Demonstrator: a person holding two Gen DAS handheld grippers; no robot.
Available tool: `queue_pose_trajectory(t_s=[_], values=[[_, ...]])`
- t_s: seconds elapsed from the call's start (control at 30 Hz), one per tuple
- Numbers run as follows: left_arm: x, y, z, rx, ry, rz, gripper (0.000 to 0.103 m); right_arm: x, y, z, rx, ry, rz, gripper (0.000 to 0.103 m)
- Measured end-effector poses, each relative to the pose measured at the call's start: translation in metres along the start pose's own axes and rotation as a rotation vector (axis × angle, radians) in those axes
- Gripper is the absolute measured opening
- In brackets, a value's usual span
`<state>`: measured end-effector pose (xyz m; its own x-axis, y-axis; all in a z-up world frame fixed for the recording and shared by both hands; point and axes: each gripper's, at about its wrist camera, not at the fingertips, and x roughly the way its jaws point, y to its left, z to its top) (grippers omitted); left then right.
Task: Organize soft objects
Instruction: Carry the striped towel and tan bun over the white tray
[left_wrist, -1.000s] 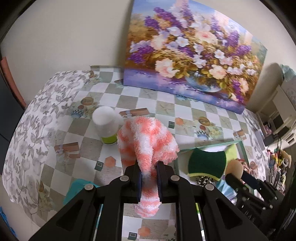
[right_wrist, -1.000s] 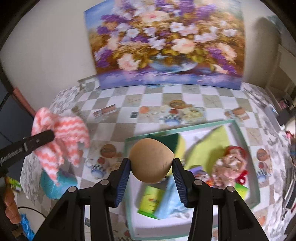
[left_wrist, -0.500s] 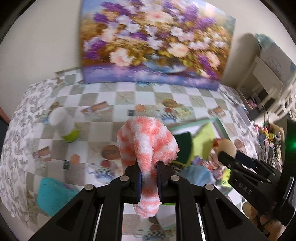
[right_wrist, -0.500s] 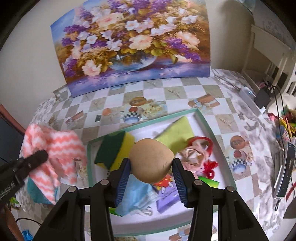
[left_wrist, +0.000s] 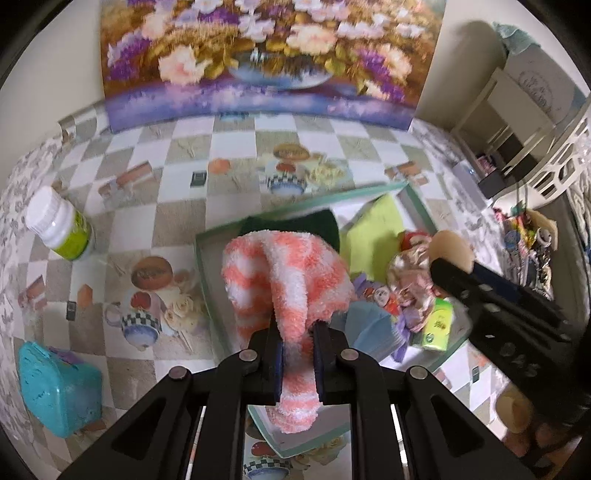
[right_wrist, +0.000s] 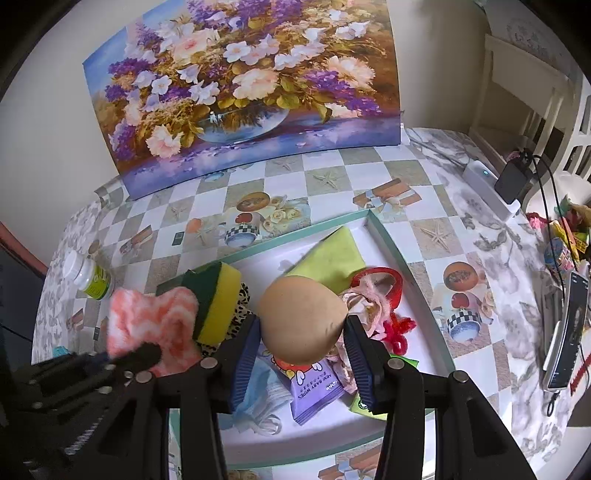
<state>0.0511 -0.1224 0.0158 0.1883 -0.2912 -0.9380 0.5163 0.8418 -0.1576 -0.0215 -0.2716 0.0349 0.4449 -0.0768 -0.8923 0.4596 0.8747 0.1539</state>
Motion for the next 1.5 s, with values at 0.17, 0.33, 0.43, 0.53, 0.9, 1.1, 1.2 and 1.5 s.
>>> queue_pose_trajectory(t_s=[0.17,0.33,0.43,0.53,0.9,1.1,1.2,1.5], values=[[0.023,0.004,-0.005,-0.013,0.055,0.017,0.014,0.013,-0.001,-0.001,-0.001,0.024,0.016,0.050],[0.043,0.011,-0.008,-0.031,0.085,0.023,0.014,0.031,-0.005,-0.004,0.012,0.066,0.013,0.050],[0.051,0.012,-0.008,-0.034,0.097,0.021,0.014,0.038,-0.007,-0.005,0.016,0.081,0.010,0.050],[0.056,0.010,-0.007,-0.028,0.102,0.019,0.014,0.044,-0.008,-0.005,0.014,0.093,0.002,0.050],[0.068,0.007,-0.003,-0.029,0.105,-0.007,0.014,0.053,-0.011,-0.004,0.012,0.109,-0.014,0.051],[0.067,0.004,-0.003,-0.023,0.108,-0.002,0.014,0.054,-0.010,-0.004,0.006,0.110,-0.017,0.052],[0.066,0.005,-0.003,-0.037,0.116,-0.009,0.015,0.052,-0.008,-0.003,-0.001,0.103,-0.020,0.052],[0.057,0.012,-0.003,-0.086,0.128,-0.035,0.021,0.049,-0.007,-0.003,-0.007,0.104,-0.028,0.060]])
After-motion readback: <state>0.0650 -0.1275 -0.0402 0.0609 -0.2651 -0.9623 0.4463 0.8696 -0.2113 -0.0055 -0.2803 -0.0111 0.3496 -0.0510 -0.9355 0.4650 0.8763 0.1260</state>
